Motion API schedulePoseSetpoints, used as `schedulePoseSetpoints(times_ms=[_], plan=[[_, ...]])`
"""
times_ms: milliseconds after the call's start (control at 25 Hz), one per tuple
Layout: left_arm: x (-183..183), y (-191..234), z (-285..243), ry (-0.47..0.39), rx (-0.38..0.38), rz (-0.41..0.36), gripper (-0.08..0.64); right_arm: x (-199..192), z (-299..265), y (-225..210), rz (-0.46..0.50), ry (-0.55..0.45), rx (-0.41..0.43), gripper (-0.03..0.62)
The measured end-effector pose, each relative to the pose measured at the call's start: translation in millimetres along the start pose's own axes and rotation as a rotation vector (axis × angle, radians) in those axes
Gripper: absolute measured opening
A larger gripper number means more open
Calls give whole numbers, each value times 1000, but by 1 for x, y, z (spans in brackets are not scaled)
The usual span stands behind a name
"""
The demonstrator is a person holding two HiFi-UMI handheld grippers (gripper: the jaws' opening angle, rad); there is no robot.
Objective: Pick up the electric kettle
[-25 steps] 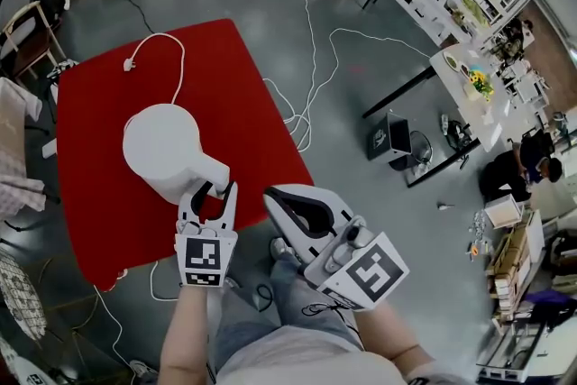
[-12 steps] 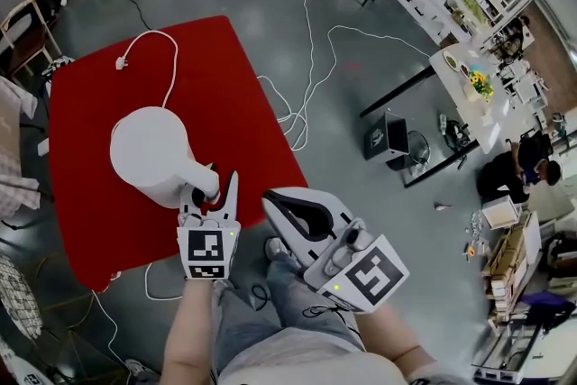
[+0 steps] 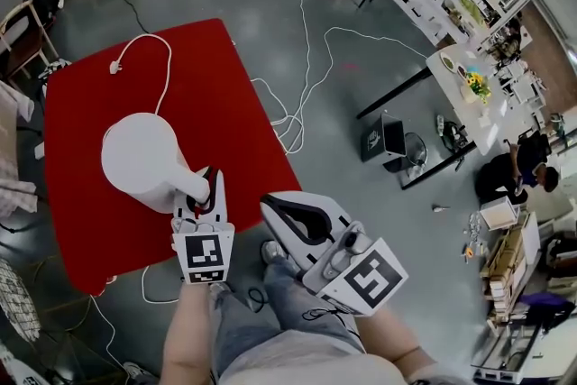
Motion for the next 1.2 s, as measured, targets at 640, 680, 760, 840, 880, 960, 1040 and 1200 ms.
schedulePoseSetpoints(times_ms=[640,680,760,840,880,960,1040,1200], plan=[[33,0,6,-7,-61,-47,37,-2,-8,-16,-17,-7,74,6],[38,-2,8,-10,-70,-49,37,-1,-10,-19,-15,-13,84,6],[52,-5,13,-19,-87,-40,38,1,-14,-22,-22,-25,105,6],[66,-6,20,-31,-96,-26,40,5,-21,-23,-32,-42,133,6],[74,-5,25,-36,-95,-22,40,7,-25,-24,-35,-52,150,6],[89,-7,32,-41,-87,-20,40,11,-32,-26,-40,-69,188,6],[104,-12,38,-42,-74,-32,40,14,-36,-31,-44,-83,227,6],[129,-28,49,-51,-17,-56,40,18,-38,-43,-49,-105,312,6]])
Point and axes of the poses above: the fingertips, and each gripper's own axes: z backward along the fingers, y to its left, x out of its top, the point moved 8 cm from there along z, backward along the fingers, and after that the axes turned 6 degrees about -y, right-handed, at the moved point
